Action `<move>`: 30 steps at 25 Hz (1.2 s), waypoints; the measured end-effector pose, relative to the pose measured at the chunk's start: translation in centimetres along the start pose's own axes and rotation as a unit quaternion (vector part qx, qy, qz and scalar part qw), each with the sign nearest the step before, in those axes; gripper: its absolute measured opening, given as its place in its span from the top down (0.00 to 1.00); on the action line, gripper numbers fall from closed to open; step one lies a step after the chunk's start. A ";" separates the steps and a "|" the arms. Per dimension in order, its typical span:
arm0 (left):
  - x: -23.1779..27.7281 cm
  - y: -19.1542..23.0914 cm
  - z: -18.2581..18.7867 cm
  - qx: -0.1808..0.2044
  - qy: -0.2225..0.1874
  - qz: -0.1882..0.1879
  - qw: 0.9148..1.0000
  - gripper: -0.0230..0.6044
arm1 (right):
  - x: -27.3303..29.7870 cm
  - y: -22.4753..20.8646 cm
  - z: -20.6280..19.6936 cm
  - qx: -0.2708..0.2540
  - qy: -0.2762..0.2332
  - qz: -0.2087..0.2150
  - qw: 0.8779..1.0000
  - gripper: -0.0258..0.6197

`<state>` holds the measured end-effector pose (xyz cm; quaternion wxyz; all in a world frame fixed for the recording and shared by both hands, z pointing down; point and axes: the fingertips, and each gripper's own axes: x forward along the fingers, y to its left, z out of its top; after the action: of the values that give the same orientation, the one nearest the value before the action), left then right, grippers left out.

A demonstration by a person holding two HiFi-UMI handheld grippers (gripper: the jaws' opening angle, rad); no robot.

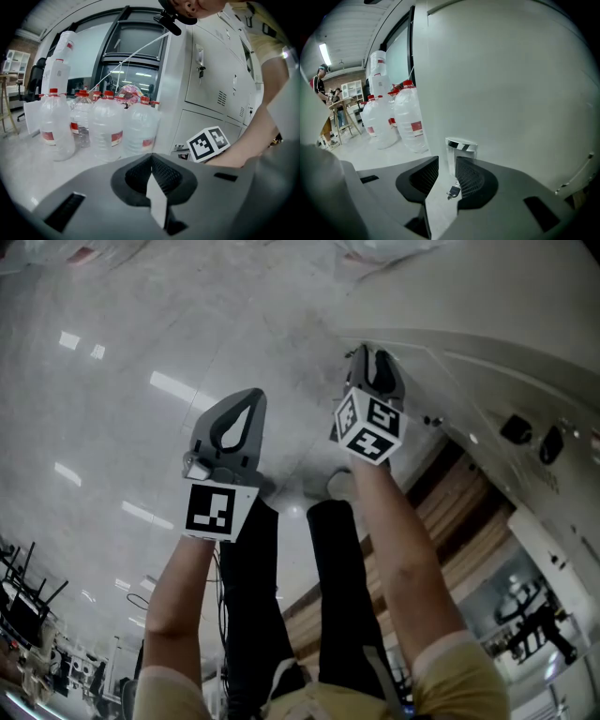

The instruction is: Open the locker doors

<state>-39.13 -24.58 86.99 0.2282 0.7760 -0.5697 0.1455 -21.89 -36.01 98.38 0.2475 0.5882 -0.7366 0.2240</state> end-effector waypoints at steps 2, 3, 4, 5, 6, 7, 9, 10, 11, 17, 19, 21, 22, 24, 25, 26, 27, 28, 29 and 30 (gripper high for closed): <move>-0.1 0.2 -0.1 -0.001 0.000 0.002 1.000 0.96 | 0.1 -0.2 0.2 0.002 -0.003 -0.008 1.000 0.78; -0.2 0.2 -0.1 -0.001 -0.001 0.002 1.000 0.96 | 0.0 -0.2 0.4 0.003 -0.004 -0.011 1.000 0.78; -0.3 0.2 -0.1 -0.001 -0.002 0.002 1.000 0.96 | -0.1 -0.2 0.6 0.004 -0.007 -0.012 1.000 0.78; -0.4 0.2 0.0 -0.001 -0.002 0.001 1.000 0.96 | -0.2 -0.1 0.8 0.003 -0.009 -0.013 1.000 0.78; -0.5 0.2 0.1 0.000 -0.003 0.000 1.000 0.96 | -0.2 0.0 1.1 0.003 -0.011 -0.013 1.000 0.78; -0.6 0.1 0.2 0.001 -0.005 -0.002 1.000 0.96 | -0.3 0.2 1.2 0.004 -0.012 -0.013 1.000 0.78; -1.0 0.1 0.5 0.005 -0.006 -0.005 1.000 0.96 | -0.5 0.4 1.2 0.009 -0.006 -0.015 1.000 0.78; -1.2 0.1 0.6 0.007 -0.007 -0.006 1.000 0.96 | -0.6 0.5 1.1 0.011 -0.003 -0.016 1.000 0.78; -1.3 0.0 0.6 0.008 -0.007 -0.007 1.000 0.96 | -0.7 0.6 1.0 0.011 0.001 -0.016 1.000 0.78; -2.6 0.4 0.8 0.009 -0.006 -0.003 1.000 0.96 | -2.3 1.4 -0.5 0.007 0.018 -0.016 1.000 0.78; -3.0 0.2 0.8 0.012 -0.004 -0.004 1.000 0.96 | -3.1 1.6 -1.2 0.009 0.025 -0.016 1.000 0.78; -3.3 0.1 0.8 0.014 -0.004 -0.005 1.000 0.96 | -4.1 1.8 -2.0 0.007 0.032 -0.014 0.999 0.78; -3.4 0.0 0.7 0.015 -0.003 -0.005 1.000 0.96 | -4.6 2.0 -2.3 0.005 0.035 -0.013 0.999 0.78; -3.6 -0.3 0.7 0.017 -0.004 -0.007 1.000 0.96 | -5.5 2.3 -3.2 0.001 0.042 -0.010 0.999 0.78; -3.7 -0.5 0.8 0.018 -0.004 -0.008 1.000 0.96 | -6.0 2.3 -3.7 -0.001 0.045 -0.008 0.999 0.78; -3.8 -0.7 0.8 0.019 -0.005 -0.010 1.000 0.96 | -6.4 2.3 -4.1 -0.003 0.048 -0.007 0.999 0.78; -3.8 -1.0 0.9 0.018 -0.006 -0.011 1.000 0.96 | -6.9 2.3 -4.5 -0.003 0.051 -0.007 0.999 0.78; -3.9 -1.2 0.9 0.018 -0.005 -0.013 1.000 0.96 | -7.3 2.3 -4.8 -0.003 0.054 -0.006 0.999 0.78; -4.0 -1.5 0.9 0.017 -0.005 -0.015 1.000 0.96 | -7.8 2.2 -5.2 0.000 0.057 -0.007 0.998 0.78; -4.2 -1.7 0.8 0.018 -0.004 -0.017 1.000 0.96 | -8.3 2.2 -5.6 0.003 0.061 -0.007 0.998 0.78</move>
<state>-38.82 -21.14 83.92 0.2147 0.7899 -0.5548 0.1488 -21.91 -25.80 97.46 0.2917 0.5793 -0.7155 0.2597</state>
